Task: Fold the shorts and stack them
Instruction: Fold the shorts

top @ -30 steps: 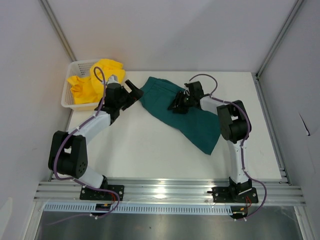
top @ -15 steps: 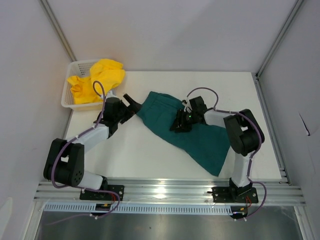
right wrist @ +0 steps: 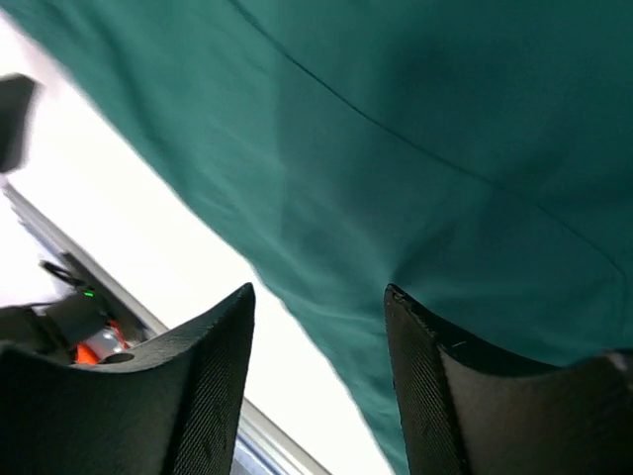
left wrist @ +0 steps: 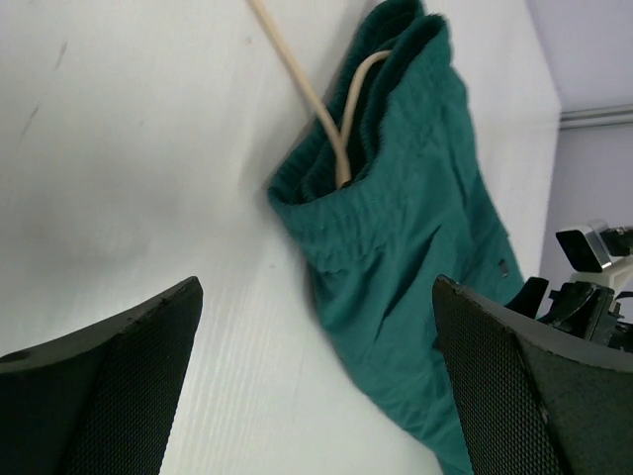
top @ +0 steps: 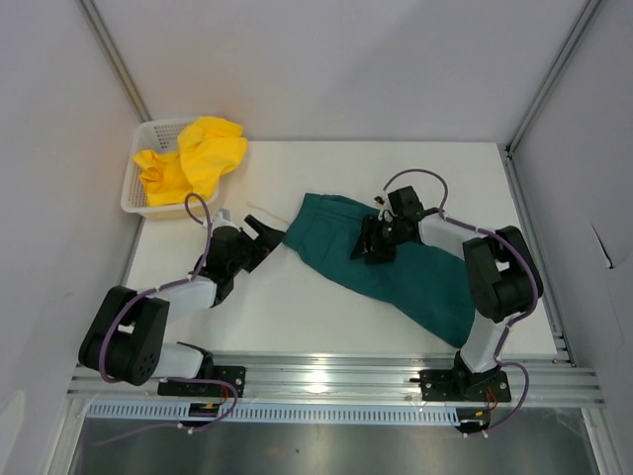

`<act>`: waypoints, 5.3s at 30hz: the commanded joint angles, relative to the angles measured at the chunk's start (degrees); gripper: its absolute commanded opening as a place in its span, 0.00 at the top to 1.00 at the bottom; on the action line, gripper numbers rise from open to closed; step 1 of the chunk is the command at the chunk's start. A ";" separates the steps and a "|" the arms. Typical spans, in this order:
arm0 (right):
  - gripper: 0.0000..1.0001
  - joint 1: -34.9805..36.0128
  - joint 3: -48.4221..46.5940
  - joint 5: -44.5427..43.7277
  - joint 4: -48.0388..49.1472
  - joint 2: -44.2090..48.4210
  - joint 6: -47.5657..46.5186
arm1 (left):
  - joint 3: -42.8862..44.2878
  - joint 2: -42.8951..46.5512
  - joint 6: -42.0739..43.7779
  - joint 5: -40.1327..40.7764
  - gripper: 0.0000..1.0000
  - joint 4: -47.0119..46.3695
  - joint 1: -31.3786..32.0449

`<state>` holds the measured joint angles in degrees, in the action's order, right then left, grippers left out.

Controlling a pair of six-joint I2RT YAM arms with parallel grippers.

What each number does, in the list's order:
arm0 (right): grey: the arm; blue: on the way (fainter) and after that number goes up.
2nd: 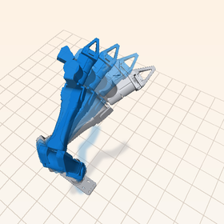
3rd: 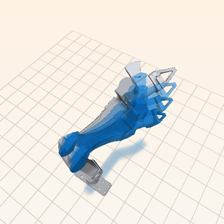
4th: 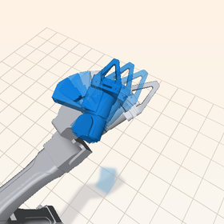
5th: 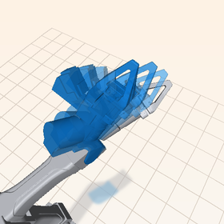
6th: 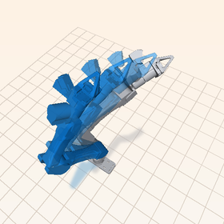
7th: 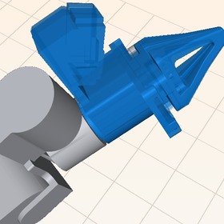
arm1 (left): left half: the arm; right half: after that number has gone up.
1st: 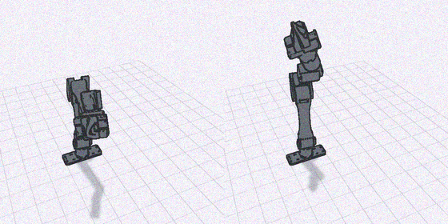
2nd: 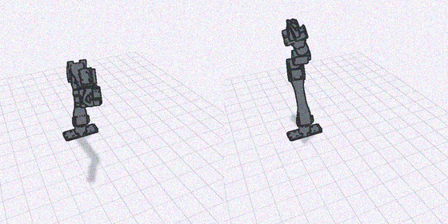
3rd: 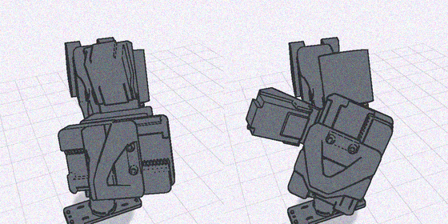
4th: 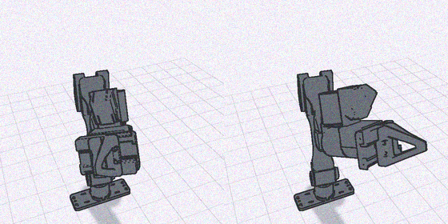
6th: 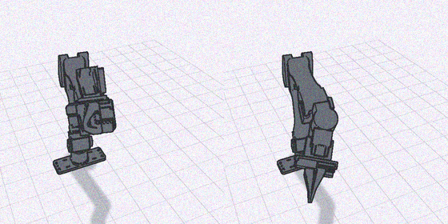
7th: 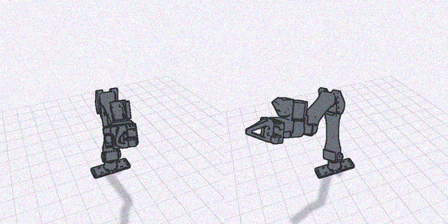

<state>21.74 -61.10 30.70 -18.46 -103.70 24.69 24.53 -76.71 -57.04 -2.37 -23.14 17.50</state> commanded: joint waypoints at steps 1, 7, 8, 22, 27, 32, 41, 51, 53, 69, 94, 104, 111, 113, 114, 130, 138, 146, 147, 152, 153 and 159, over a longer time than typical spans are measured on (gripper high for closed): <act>0.42 0.59 -8.04 1.73 0.70 1.32 1.85 | 0.78 -1.51 -2.99 -1.32 0.01 -9.55 0.26; 0.43 1.29 -14.13 5.42 8.25 -4.04 8.70 | 1.57 -4.94 -5.45 -1.67 0.01 -13.69 0.96; 0.45 1.38 -15.35 6.03 9.83 -6.49 9.76 | 2.09 -6.16 -5.72 -2.02 0.01 -13.95 1.05; 0.55 4.80 -28.46 4.02 13.90 -28.04 16.89 | 1.57 -15.57 -10.20 -2.11 0.01 -21.07 2.45; 0.55 5.86 -27.41 3.05 11.51 -29.54 14.78 | 1.39 -18.74 -10.20 -0.88 0.01 -24.41 2.45; 0.55 6.30 -25.74 3.31 11.25 -29.37 13.98 | 1.31 -23.31 -10.73 -0.18 0.01 -29.32 2.45; 0.55 7.26 -25.38 3.84 9.42 -28.31 12.41 | 1.83 -31.48 -13.11 0.87 0.01 -37.50 2.54; 0.55 8.32 -25.21 3.75 4.58 -28.14 6.52 | 2.80 -34.29 -7.57 1.24 0.01 -41.72 1.93; 0.55 8.32 -25.12 3.58 4.22 -28.05 5.64 | 3.15 -35.17 -6.52 0.09 0.06 -43.31 1.93; 0.55 7.62 -28.54 6.30 4.74 -28.75 4.93 | 2.19 -30.52 4.47 1.49 0.98 -43.15 2.28; 1.00 3.31 -0.36 20.10 -0.71 1.12 6.95 | -2.74 -6.71 19.07 20.47 1.00 -30.22 10.10; 1.00 4.10 5.04 22.83 2.38 0.35 9.33 | -2.39 0.58 25.65 25.39 1.00 -26.52 12.65; 1.00 4.89 -5.50 23.00 -8.59 -11.16 0.63 | -1.51 3.05 30.58 20.83 1.00 -27.67 13.00; 1.00 4.89 -6.40 22.66 -8.70 -14.58 -0.08 | -1.24 3.32 31.46 20.57 1.00 -27.58 13.18; 1.00 4.98 -6.31 22.56 -7.92 -15.47 0.27 | -1.16 3.67 31.72 20.56 1.00 -27.23 13.26; 1.00 8.41 -7.89 25.38 -2.37 -24.53 9.85 | 10.26 8.77 49.65 10.90 1.00 -15.38 20.37; 1.00 12.01 -9.12 26.78 1.57 -27.87 14.33 | 15.45 10.09 59.30 6.07 1.00 -9.66 25.92; 1.00 14.65 -13.60 27.22 12.46 -29.45 26.61 | 17.48 7.80 63.01 4.92 1.00 -5.52 31.01; 1.00 15.17 -14.22 27.22 13.18 -30.06 27.86 | 17.91 7.71 64.06 5.36 1.00 -5.26 31.63; 1.00 15.97 -15.80 27.75 19.41 -30.16 33.40 | 19.15 6.40 66.70 8.08 1.00 -2.70 34.09; 0.99 15.79 -16.15 27.58 18.90 -29.72 32.97 | 18.80 6.48 66.70 8.69 1.00 -2.79 34.10; 0.81 14.56 -19.49 24.67 8.10 -25.15 27.35 | 17.56 6.66 67.58 13.62 1.00 -4.47 34.10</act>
<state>36.84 -79.24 58.43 -0.03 -130.47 50.33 40.25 -70.57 8.51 9.13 -23.90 50.87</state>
